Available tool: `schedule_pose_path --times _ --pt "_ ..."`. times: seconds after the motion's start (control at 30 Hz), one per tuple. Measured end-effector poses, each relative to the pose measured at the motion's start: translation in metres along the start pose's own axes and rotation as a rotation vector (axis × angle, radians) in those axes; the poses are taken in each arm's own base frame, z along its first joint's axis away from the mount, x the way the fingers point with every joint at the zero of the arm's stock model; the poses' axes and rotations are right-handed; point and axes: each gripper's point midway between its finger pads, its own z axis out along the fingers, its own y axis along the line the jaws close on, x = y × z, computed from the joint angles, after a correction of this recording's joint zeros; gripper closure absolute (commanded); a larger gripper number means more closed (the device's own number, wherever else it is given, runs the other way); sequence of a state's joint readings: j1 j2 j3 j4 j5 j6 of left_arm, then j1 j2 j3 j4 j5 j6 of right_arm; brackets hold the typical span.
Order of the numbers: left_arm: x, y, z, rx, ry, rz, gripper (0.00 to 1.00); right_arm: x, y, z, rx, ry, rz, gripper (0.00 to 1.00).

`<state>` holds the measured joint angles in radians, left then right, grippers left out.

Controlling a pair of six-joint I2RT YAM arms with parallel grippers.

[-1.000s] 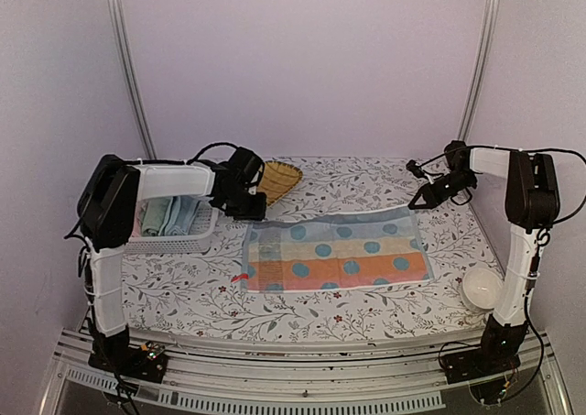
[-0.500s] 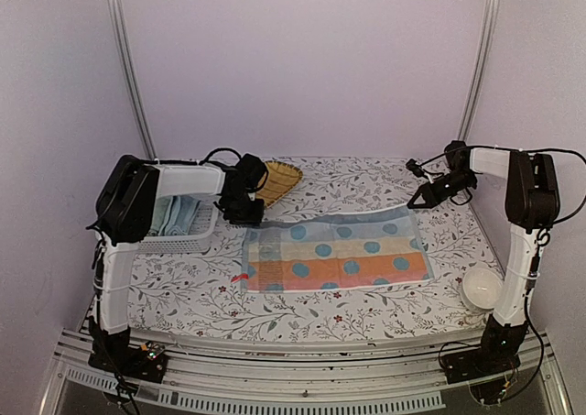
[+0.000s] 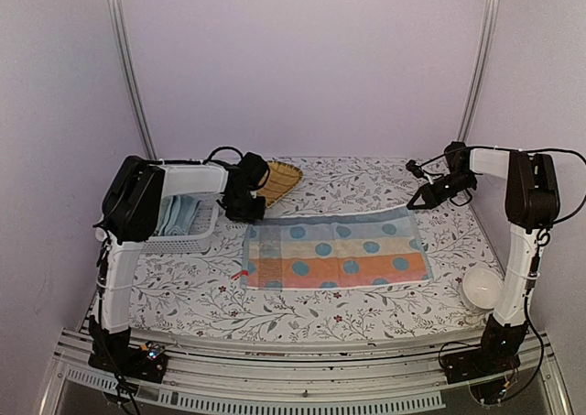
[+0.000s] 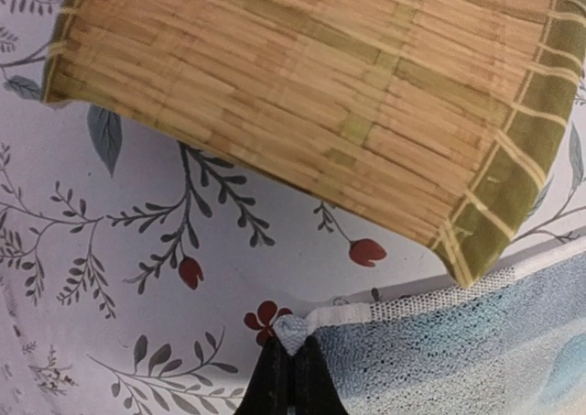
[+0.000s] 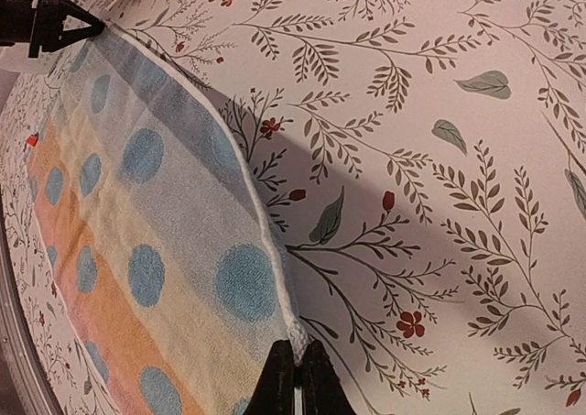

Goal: Roll the towels
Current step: Pick up the towel from the center of the board, then flatten out the towel at the center of the board.

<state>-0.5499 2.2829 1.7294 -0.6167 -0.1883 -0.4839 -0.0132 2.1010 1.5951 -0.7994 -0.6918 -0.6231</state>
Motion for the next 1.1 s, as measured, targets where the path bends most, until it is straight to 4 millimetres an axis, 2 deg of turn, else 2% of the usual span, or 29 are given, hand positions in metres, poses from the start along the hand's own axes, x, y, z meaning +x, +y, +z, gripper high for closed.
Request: schedule_pose_path --times 0.23,0.3,0.37,0.47,0.53,0.67,0.73,0.83,0.9,1.0,1.1 --pt "0.001 0.000 -0.006 0.008 -0.020 0.009 1.00 0.000 -0.002 -0.001 0.007 0.001 0.011 0.97" --pt "0.002 -0.001 -0.018 0.019 -0.040 0.021 1.00 0.000 -0.004 -0.004 0.011 -0.004 0.023 0.97" --pt "-0.003 -0.002 -0.038 0.034 -0.076 0.028 1.00 -0.006 -0.006 -0.011 0.025 -0.020 0.026 0.97" --pt "-0.029 -0.011 -0.094 0.089 -0.207 0.029 1.00 -0.027 -0.009 -0.039 0.074 -0.077 0.006 0.97" --pt "-0.053 -0.018 -0.146 0.145 -0.334 0.018 1.00 -0.048 -0.005 -0.068 0.120 -0.136 -0.027 0.97" --pt "-0.084 -0.027 -0.241 0.244 -0.553 -0.004 1.00 -0.093 0.021 -0.136 0.216 -0.272 -0.126 0.97" --pt "-0.087 -0.030 -0.272 0.277 -0.620 -0.004 1.00 -0.106 0.039 -0.165 0.252 -0.327 -0.170 0.97" --pt "-0.077 -0.036 -0.301 0.311 -0.675 0.015 1.00 -0.117 0.069 -0.201 0.295 -0.393 -0.226 0.97" --pt "-0.063 -0.042 -0.312 0.329 -0.686 0.038 1.00 -0.115 0.087 -0.216 0.311 -0.418 -0.245 0.97" --pt "-0.036 -0.052 -0.323 0.356 -0.689 0.075 1.00 -0.098 0.112 -0.227 0.325 -0.428 -0.251 0.97" --pt "-0.002 -0.061 -0.334 0.392 -0.688 0.117 1.00 -0.071 0.134 -0.231 0.339 -0.422 -0.245 0.97"
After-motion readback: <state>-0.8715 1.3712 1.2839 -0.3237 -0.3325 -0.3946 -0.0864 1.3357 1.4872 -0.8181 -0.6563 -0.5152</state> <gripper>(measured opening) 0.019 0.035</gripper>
